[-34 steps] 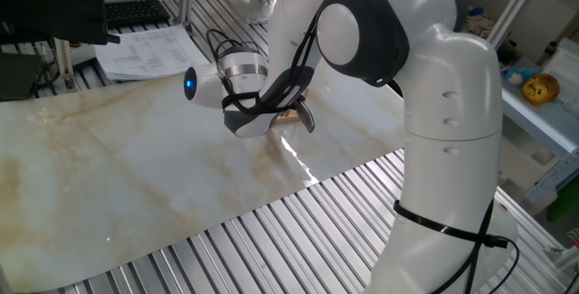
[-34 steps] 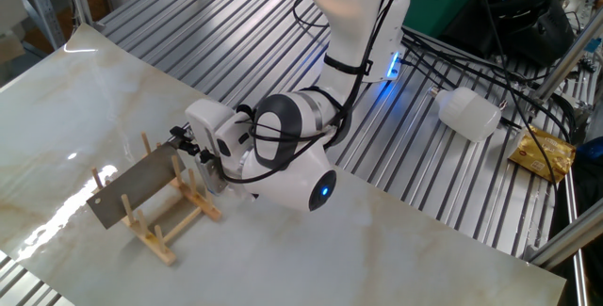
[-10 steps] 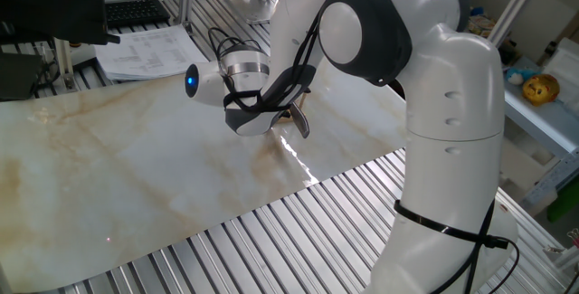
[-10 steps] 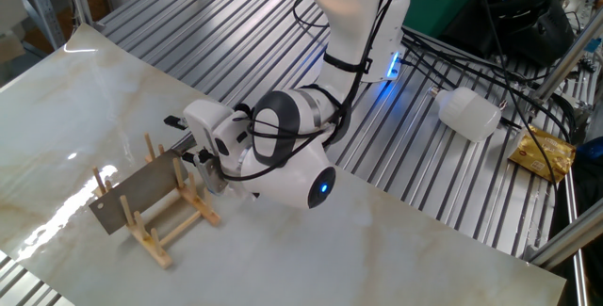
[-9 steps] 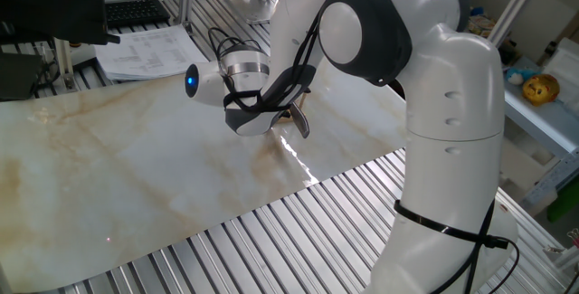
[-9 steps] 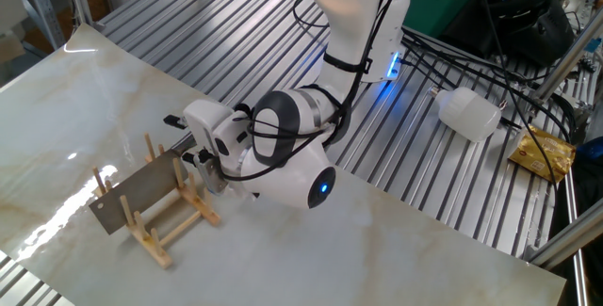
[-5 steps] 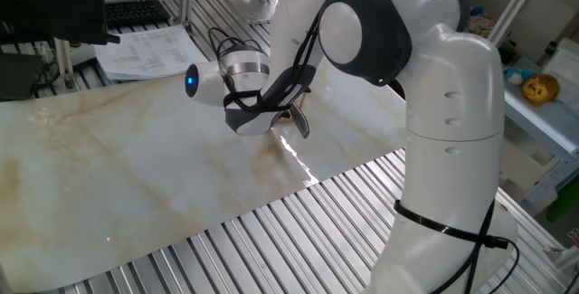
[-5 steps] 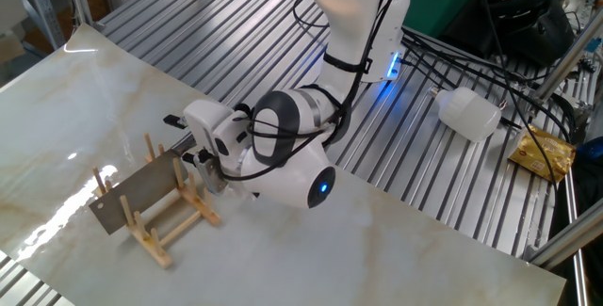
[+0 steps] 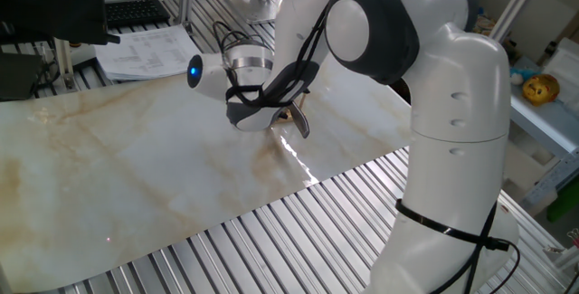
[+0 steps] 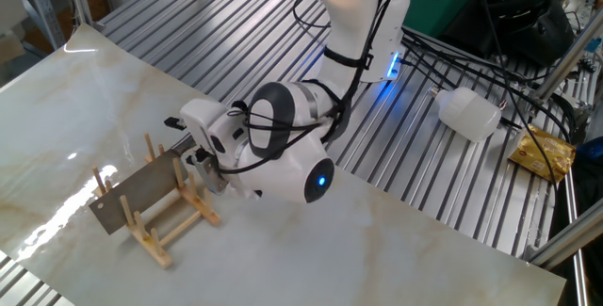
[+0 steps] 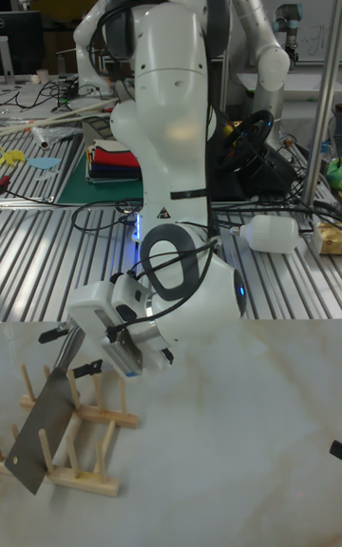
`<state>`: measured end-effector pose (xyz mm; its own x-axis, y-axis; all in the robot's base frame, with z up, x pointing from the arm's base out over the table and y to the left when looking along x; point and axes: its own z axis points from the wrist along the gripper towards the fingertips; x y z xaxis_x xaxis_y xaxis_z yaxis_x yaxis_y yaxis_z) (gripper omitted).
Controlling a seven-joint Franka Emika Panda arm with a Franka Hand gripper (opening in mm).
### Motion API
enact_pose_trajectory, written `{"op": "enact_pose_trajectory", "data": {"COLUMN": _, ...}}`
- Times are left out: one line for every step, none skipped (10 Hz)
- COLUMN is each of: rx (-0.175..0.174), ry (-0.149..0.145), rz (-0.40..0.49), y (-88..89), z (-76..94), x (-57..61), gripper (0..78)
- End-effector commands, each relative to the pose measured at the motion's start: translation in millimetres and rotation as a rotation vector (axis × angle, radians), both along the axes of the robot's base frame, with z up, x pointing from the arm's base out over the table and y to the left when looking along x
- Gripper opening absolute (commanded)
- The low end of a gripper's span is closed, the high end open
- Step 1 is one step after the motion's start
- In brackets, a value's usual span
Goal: Put the knife on the knife rack
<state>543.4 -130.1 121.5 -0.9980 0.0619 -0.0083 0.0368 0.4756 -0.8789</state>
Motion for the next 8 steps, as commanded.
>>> {"op": "enact_pose_trajectory", "data": {"rx": -0.003, "ry": 0.001, "rz": -0.023, "y": 18.7, "z": 3.6, "x": 1.0, "gripper": 77.5}}
{"op": "enact_pose_trajectory", "data": {"rx": -0.003, "ry": 0.001, "rz": -0.022, "y": 22.6, "z": 3.4, "x": -0.1, "gripper": 77.5}}
{"op": "enact_pose_trajectory", "data": {"rx": -0.001, "ry": 0.001, "rz": -0.022, "y": 25.9, "z": 4.3, "x": 0.2, "gripper": 77.5}}
{"op": "enact_pose_trajectory", "data": {"rx": 0.002, "ry": 0.001, "rz": -0.022, "y": 29.0, "z": 5.6, "x": 0.9, "gripper": 77.5}}
{"op": "enact_pose_trajectory", "data": {"rx": 0.014, "ry": 0.004, "rz": -0.025, "y": 40.3, "z": 10.3, "x": 3.0, "gripper": 77.5}}
{"op": "enact_pose_trajectory", "data": {"rx": 0.035, "ry": 0.008, "rz": -0.024, "y": 49.0, "z": 14.2, "x": 4.1, "gripper": 77.5}}
{"op": "enact_pose_trajectory", "data": {"rx": 0.066, "ry": 0.011, "rz": -0.022, "y": 60.3, "z": 19.4, "x": 4.9, "gripper": 77.5}}
{"op": "enact_pose_trajectory", "data": {"rx": 0.086, "ry": 0.010, "rz": -0.024, "y": 73.6, "z": 25.8, "x": 5.0, "gripper": 77.5}}
